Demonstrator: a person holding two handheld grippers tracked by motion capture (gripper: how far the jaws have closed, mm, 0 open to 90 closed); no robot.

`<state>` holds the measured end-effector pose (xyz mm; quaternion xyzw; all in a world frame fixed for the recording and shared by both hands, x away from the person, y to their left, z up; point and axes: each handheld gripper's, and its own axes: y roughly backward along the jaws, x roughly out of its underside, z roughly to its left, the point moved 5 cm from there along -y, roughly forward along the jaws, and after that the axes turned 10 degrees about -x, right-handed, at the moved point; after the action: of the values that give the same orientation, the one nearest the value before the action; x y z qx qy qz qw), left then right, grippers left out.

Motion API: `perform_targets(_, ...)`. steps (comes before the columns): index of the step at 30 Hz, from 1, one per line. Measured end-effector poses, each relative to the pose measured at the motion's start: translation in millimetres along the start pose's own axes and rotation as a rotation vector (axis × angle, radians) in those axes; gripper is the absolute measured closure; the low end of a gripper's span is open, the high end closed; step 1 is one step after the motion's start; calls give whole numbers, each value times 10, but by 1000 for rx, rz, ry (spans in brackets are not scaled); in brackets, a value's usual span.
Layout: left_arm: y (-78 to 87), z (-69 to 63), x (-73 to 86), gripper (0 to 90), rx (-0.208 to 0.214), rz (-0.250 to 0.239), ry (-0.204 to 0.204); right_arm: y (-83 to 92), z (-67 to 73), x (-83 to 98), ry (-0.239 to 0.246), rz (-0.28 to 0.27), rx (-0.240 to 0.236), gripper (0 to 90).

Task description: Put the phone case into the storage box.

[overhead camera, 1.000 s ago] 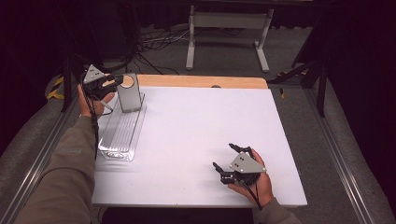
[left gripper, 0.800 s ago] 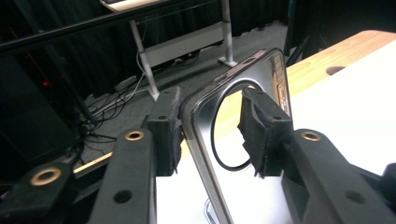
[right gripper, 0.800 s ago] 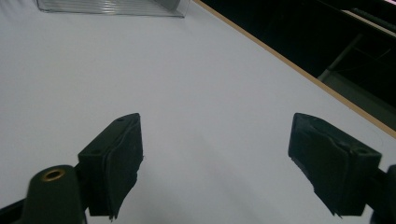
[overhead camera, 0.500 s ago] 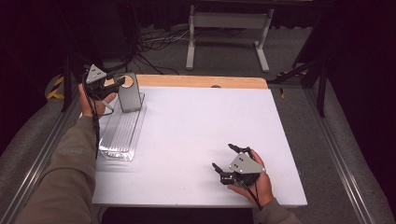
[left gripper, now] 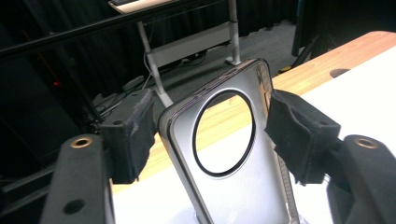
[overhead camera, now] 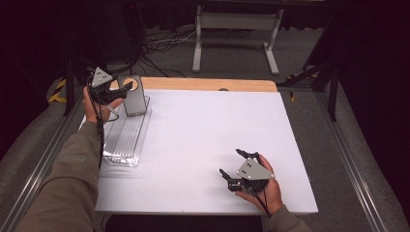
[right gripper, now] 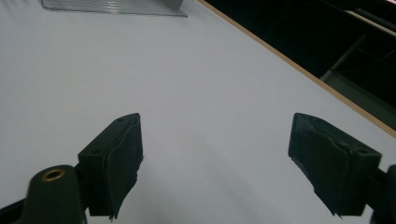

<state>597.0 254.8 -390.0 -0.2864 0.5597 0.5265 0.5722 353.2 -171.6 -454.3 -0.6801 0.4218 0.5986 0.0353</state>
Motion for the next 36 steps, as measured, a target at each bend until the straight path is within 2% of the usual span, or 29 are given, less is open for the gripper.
perform_targets(2, 18, -3, -4, 292, 1, 0, 11, 7, -2, -6, -1, -5, 5, 189)
perform_targets(12, 148, -1, -38, 216, 10, -8, 7, 18, -20, -19, -8, -19, 21, 190)
perform_targets(16, 219, -10, -53, 204, 19, -18, 16, 33, -30, -36, -13, -30, 33, 193)
perform_targets(18, 249, -5, -58, 195, 22, -15, 5, 35, -30, -37, -12, -30, 35, 193)
perform_targets(26, 368, -28, -63, 160, 39, -22, 8, 46, -31, -47, -12, -35, 37, 194)
perform_targets(36, 444, -68, -50, 137, 56, -32, 15, 45, -26, -48, -9, -32, 40, 195)
